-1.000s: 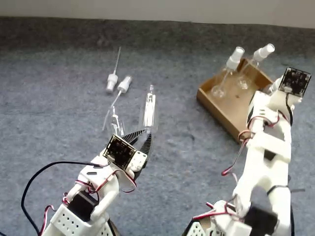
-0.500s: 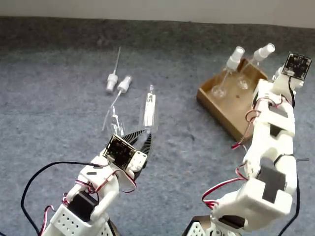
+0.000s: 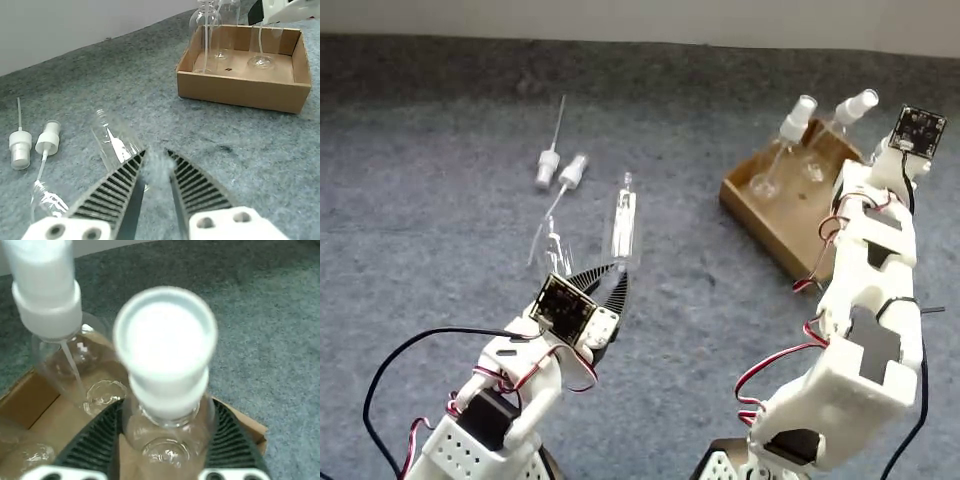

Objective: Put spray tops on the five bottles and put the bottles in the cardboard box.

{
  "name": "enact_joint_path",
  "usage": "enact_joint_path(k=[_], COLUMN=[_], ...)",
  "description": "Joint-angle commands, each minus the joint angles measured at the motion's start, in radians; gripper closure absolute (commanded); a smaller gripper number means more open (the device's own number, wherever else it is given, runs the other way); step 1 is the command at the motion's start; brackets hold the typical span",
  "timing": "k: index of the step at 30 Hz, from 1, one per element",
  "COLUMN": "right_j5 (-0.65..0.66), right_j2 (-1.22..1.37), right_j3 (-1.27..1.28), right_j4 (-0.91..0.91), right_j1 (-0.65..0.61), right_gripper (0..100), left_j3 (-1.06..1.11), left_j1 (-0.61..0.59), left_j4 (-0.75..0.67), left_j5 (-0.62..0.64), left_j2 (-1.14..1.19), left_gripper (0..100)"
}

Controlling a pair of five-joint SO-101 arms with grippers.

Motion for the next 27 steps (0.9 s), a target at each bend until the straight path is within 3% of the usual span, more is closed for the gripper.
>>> enact_joint_path(k=[1,6,27], right_j5=[0.009,0.006,0.008], right_j2=[-0.015,-0.013,-0.019], right_j3=[-0.058,-0.047,-0.015], right_j4=[-0.028,-0.021,0.045], right_j1=[0.008,0.010,0.005], right_gripper=[86.2,79.4,78.3], left_j3=[0.021,0.021,0.021], left_j1=[-0.013,-0.013,-0.073], left_j4=[0.003,0.003,0.002], left_j5=[-0.012,-0.012,-0.012], left_j2=[-0.012,-0.012,-0.012], left_gripper=[99,99,99])
